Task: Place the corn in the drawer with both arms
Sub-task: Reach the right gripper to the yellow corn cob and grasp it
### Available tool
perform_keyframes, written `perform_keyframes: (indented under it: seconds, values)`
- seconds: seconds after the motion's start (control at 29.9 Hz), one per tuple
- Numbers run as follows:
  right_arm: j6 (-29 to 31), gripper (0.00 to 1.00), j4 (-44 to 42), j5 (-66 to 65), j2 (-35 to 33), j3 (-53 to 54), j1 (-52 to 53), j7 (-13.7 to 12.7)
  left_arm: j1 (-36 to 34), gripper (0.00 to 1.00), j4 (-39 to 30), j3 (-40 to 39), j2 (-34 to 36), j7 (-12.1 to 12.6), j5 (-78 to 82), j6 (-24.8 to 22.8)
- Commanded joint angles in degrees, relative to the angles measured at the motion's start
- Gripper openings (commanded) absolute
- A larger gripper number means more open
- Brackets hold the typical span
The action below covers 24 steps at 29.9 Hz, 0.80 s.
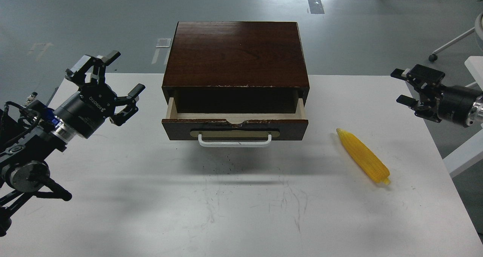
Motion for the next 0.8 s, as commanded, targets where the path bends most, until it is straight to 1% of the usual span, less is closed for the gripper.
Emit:
perform_keyframes:
  seconds: [0.0, 0.03, 0.1, 0.23, 0.37, 0.64, 0.77]
  values:
    - [0.0, 1.0, 1.6, -14.2, -0.2, -0.3, 1.8, 0.0, 0.7, 0.99, 0.9, -0.5, -1.3, 0.0, 0.4, 0.1]
    - [0.0, 1.0, 2.5, -18.1, -0.1, -0.6, 1.8, 0.0, 0.9, 0.99, 1.0, -0.9, -1.7, 0.0, 0.6, 0.1]
    - [0.0, 1.0, 3.4, -21.7, -0.1, -1.2, 1.4, 0.0, 1.0, 0.99, 1.0, -1.1, -2.0, 0.0, 0.6, 0.1]
    - [-4.3, 1.0, 3.5, -33.5, 1.5, -5.4, 1.6, 0.0, 1.2, 0.99, 1.0, -1.3, -2.2, 0.0, 0.6, 0.1]
    - [-6.5, 1.0, 3.1, -36.8, 3.9, -8.4, 1.8, 0.0, 1.3, 0.99, 1.0, -1.3, -2.3, 0.0, 0.7, 0.1]
    - [-7.2, 1.0, 0.7, -37.0, 8.4, -12.0, 1.8, 0.0, 1.3, 0.99, 1.0, -1.4, -2.5, 0.0, 0.7, 0.0]
    - [-8.2, 0.99, 0.4, -37.0, 9.4, -14.1, 1.9, 0.0, 1.3, 0.99, 1.0, -1.4, -2.5, 0.0, 0.8, 0.1]
